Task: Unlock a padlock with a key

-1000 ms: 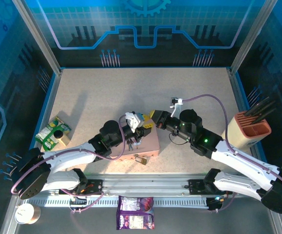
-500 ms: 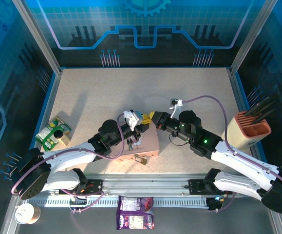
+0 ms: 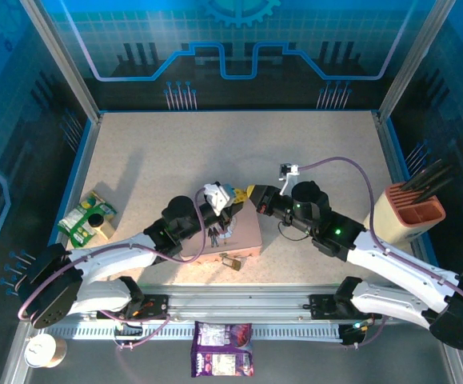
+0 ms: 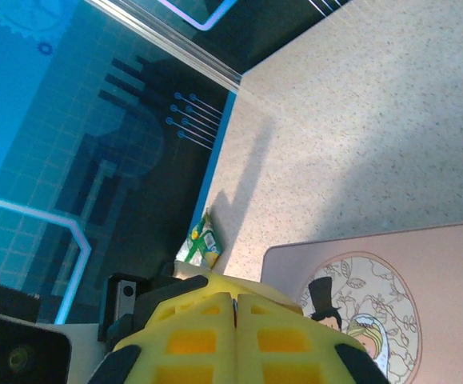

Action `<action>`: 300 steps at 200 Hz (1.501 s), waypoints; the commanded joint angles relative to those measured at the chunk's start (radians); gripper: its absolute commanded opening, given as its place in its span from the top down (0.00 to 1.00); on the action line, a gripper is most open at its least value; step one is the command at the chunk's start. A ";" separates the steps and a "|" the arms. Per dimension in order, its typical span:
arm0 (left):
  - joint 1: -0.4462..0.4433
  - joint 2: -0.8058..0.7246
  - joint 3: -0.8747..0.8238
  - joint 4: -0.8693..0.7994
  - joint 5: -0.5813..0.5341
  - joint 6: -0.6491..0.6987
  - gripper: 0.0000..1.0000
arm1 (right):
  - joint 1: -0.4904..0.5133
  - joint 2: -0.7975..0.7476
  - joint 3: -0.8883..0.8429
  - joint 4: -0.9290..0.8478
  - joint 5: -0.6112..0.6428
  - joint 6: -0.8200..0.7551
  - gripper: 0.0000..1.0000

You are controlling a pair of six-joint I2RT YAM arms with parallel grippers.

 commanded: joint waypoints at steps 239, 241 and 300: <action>0.041 0.173 0.407 -0.580 0.085 1.309 1.00 | -0.167 -0.128 -0.290 0.308 -0.164 0.494 0.65; 0.041 0.173 0.407 -0.580 0.085 1.309 1.00 | -0.163 -0.128 -0.289 0.304 -0.159 0.495 0.65; 0.023 0.171 0.393 -0.566 0.073 1.323 1.00 | -0.135 -0.136 -0.278 0.218 -0.080 0.531 0.68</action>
